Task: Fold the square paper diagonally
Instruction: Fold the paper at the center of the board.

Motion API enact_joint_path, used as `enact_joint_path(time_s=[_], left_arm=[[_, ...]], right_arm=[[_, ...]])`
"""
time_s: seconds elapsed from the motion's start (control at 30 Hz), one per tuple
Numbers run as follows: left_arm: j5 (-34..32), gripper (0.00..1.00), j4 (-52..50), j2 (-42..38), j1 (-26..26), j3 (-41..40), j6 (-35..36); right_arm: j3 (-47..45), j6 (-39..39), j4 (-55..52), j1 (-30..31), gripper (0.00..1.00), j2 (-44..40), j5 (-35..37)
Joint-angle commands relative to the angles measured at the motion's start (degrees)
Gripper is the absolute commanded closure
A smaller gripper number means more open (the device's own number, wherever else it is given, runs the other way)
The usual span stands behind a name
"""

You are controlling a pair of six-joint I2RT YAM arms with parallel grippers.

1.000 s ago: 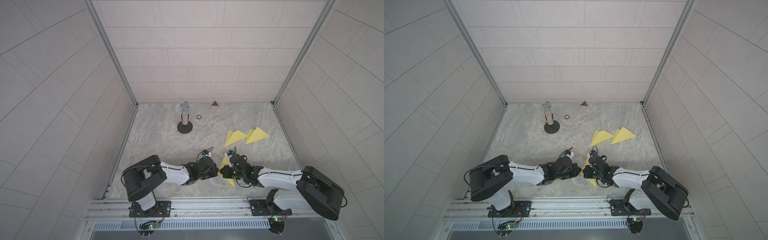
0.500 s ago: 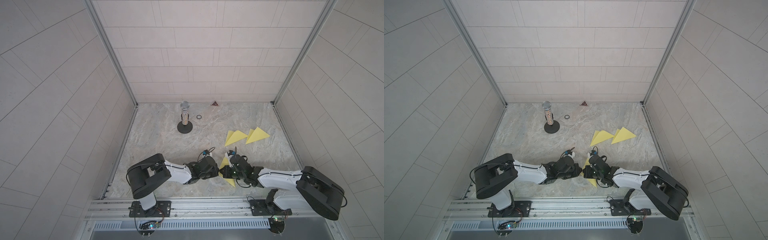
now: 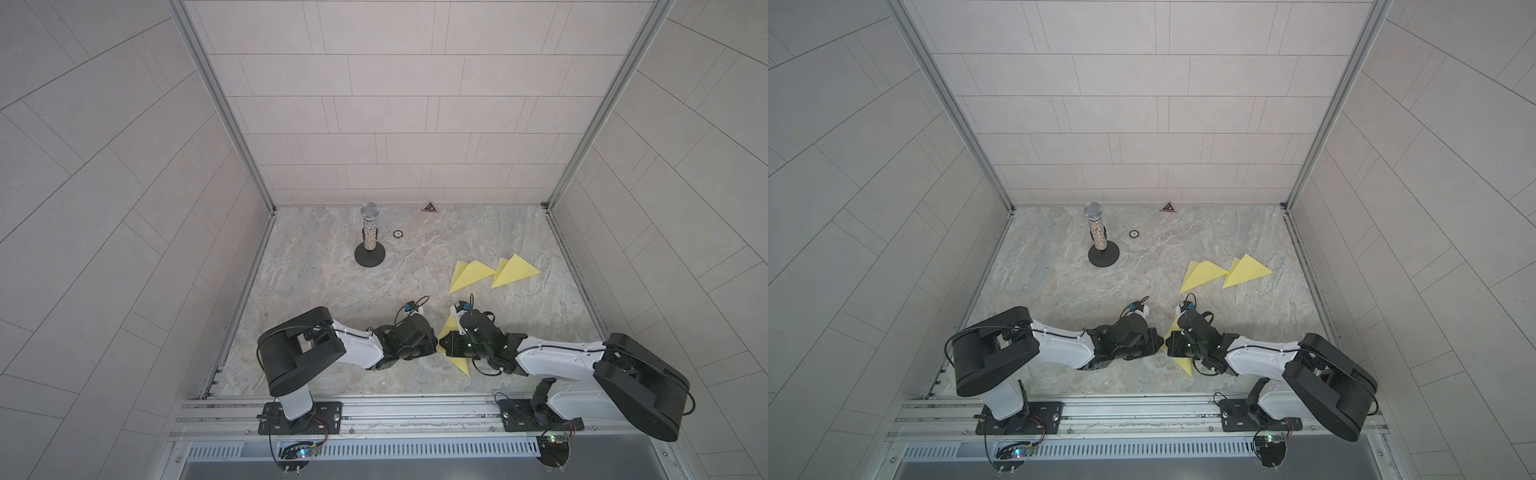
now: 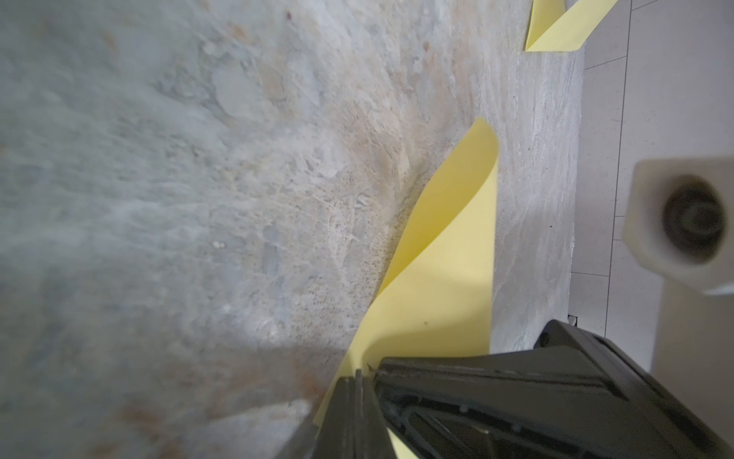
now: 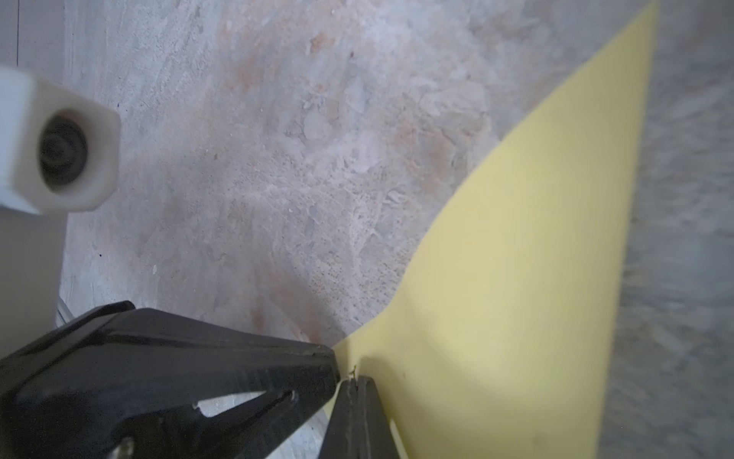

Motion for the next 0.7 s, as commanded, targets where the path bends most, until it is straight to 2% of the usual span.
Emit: enact_joint_path(time_s=[0.0, 0.27, 0.47, 0.67], left_arm=[[-1.97, 1.0, -7.1, 0.56, -0.41, -3.18, -0.01], [-2.37, 1.0, -8.81, 0.14, -0.47, -4.35, 0.45], [-2.18, 1.0, -8.77, 0.6, -0.44, -4.19, 0.8], [-2.45, 1.0, -9.58, 1.04, -0.79, -3.35, 0.89]], right_arm=[[1.01, -0.42, -9.92, 0.2, 1.0, -1.62, 1.77], [7.61, -3.36, -18.92, -2.49, 0.67, -9.12, 2.19], [8.7, -7.65, -28.01, -6.36, 0.54, -16.25, 2.87], [8.62, -14.72, -32.07, -12.47, 0.4, -18.24, -4.37]])
